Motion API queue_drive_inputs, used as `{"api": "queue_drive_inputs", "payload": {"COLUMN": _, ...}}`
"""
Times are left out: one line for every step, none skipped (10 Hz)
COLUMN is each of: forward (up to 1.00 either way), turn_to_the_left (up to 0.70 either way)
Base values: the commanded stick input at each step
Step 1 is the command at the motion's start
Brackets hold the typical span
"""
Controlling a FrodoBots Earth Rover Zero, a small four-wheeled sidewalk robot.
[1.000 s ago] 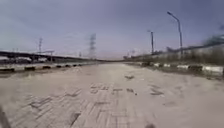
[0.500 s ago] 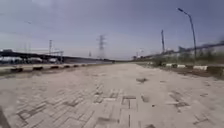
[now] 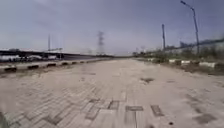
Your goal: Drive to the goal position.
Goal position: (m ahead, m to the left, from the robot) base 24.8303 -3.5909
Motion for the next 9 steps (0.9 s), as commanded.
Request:
{"api": "queue_drive_inputs", "payload": {"forward": 1.00, "turn_to_the_left": 0.11}}
{"api": "queue_drive_inputs", "payload": {"forward": 1.00, "turn_to_the_left": 0.08}}
{"api": "queue_drive_inputs", "payload": {"forward": 1.00, "turn_to_the_left": 0.05}}
{"api": "queue_drive_inputs", "payload": {"forward": 1.00, "turn_to_the_left": 0.02}}
{"api": "queue_drive_inputs", "payload": {"forward": 1.00, "turn_to_the_left": 0.00}}
{"api": "queue_drive_inputs", "payload": {"forward": 1.00, "turn_to_the_left": 0.00}}
{"api": "queue_drive_inputs", "payload": {"forward": 1.00, "turn_to_the_left": 0.00}}
{"api": "queue_drive_inputs", "payload": {"forward": 1.00, "turn_to_the_left": 0.00}}
{"api": "queue_drive_inputs", "payload": {"forward": 1.00, "turn_to_the_left": 0.00}}
